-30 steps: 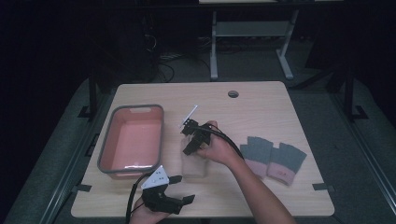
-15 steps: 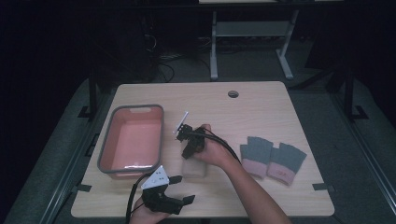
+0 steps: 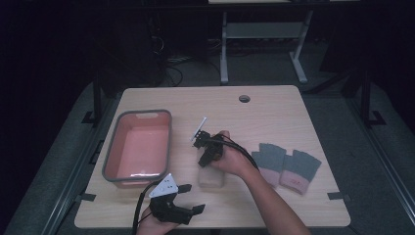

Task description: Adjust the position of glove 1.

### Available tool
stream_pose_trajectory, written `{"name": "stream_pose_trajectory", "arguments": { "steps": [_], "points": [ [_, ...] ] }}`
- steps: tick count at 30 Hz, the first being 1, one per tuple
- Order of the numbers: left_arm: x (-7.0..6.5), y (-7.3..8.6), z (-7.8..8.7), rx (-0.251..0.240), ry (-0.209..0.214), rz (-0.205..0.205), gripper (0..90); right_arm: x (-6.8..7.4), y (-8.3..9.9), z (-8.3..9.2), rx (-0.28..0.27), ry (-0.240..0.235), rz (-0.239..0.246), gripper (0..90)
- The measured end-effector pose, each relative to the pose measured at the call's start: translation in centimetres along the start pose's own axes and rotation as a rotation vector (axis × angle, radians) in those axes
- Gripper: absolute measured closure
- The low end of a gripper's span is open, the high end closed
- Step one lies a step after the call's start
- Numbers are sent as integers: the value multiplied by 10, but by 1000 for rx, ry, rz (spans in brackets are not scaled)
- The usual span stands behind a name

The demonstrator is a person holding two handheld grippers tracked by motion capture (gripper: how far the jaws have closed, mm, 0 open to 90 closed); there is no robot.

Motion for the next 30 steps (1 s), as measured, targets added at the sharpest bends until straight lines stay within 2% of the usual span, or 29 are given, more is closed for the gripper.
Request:
{"name": "stream_pose_trajectory", "arguments": {
  "steps": [8,12,13,14,15,16,18,20,21,23,30],
  "points": [
    [0,-1,-4,4,-4,0,168,-5,9,3,6,-1,-17,363],
    [0,-4,-8,3,2,16,168,-6,14,7,-21,-15,-37,364],
    [1,-7,-9,-2,3,32,168,-8,16,11,-49,-39,-65,365],
    [1,-7,-9,-2,3,32,168,-8,16,11,-49,-39,-65,365],
    [4,-11,-11,-14,13,65,168,-10,21,17,-72,-55,-88,365],
    [4,-11,-11,-14,13,65,168,-10,21,17,-72,-55,-88,365],
    [5,-15,-12,-14,-1,74,168,-15,29,26,-107,-89,-135,360],
    [6,-19,-13,-13,-8,81,168,-17,32,28,-117,-93,-148,360],
    [8,-23,-15,-16,-16,94,168,-19,38,34,-140,-107,-176,360],
    [11,-27,-17,-12,-18,102,168,-22,43,38,-156,-112,-196,359],
    [16,-34,-29,3,-24,151,168,-28,61,48,-203,-132,-263,364]
  ]
}}
Point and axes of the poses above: each handheld gripper's, and its own axes: z roughly backward along the jaws, y roughly out of its underside, x roughly to its left, the point moved 2 cm from there along -z, roughly forward along the jaws, and after that the axes turned 3 degrees about y, right-handed, at the moved point
